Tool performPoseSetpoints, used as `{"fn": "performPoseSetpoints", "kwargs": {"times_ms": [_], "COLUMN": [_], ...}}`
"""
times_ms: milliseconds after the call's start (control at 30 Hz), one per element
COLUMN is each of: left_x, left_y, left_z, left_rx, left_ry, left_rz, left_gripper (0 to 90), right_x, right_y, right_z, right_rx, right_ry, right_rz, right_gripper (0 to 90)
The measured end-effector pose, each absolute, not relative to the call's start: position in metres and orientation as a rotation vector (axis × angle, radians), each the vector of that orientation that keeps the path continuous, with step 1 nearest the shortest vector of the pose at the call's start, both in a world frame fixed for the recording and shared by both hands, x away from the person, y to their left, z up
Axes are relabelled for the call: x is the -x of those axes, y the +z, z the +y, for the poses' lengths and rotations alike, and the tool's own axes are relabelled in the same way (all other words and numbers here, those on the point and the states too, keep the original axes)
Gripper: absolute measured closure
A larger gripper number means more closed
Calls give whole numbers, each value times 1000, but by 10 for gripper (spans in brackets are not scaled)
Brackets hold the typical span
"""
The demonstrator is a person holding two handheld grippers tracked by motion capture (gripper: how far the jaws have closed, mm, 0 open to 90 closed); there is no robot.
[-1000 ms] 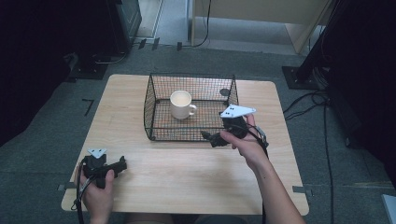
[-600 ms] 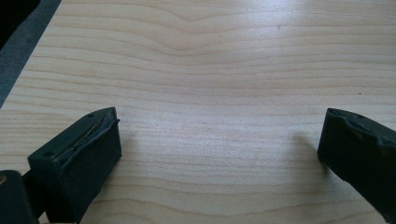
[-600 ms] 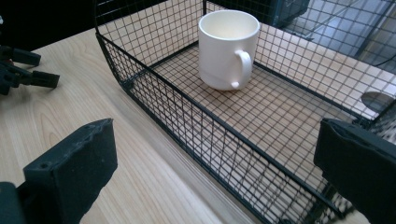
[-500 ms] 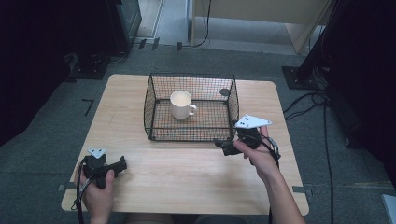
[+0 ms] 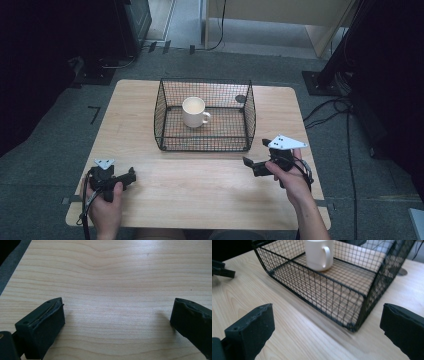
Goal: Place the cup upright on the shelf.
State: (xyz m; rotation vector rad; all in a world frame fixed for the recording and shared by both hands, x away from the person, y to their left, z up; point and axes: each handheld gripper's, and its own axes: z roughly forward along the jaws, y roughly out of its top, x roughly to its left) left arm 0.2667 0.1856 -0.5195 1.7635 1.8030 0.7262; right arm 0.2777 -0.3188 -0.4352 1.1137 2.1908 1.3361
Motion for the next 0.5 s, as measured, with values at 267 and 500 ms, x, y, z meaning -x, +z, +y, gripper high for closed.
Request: {"fn": "performPoseSetpoints", "kwargs": {"times_ms": [267, 500], "left_x": [-267, -267], "left_y": [-519, -519], "left_z": [186, 186], "left_rx": [-1764, -1765], "left_ry": [726, 726], "left_rz": [1803, 1803], "left_gripper": [0, 0], "right_x": [-267, -260], "right_y": [-457, -471], "right_z": [-338, -355], "right_rx": [-1178, -1229], "right_ry": [1303, 1282], "right_rz": [2171, 2151], "right_gripper": [0, 0]}}
